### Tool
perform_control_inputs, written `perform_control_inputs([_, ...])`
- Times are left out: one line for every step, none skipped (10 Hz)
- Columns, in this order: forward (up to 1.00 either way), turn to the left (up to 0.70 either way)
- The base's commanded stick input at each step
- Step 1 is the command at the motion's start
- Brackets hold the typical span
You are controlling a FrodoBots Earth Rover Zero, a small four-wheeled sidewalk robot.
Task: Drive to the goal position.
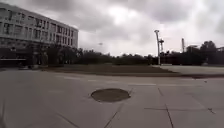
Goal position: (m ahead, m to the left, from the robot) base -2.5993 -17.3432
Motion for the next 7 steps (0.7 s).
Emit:
perform_control_inputs([0.7,-0.3])
perform_control_inputs([0.7,-0.3])
perform_control_inputs([0.7,-0.3])
perform_control_inputs([0.7,-0.3])
perform_control_inputs([0.7,-0.3])
perform_control_inputs([0.7,-0.3])
perform_control_inputs([0.7,-0.3])
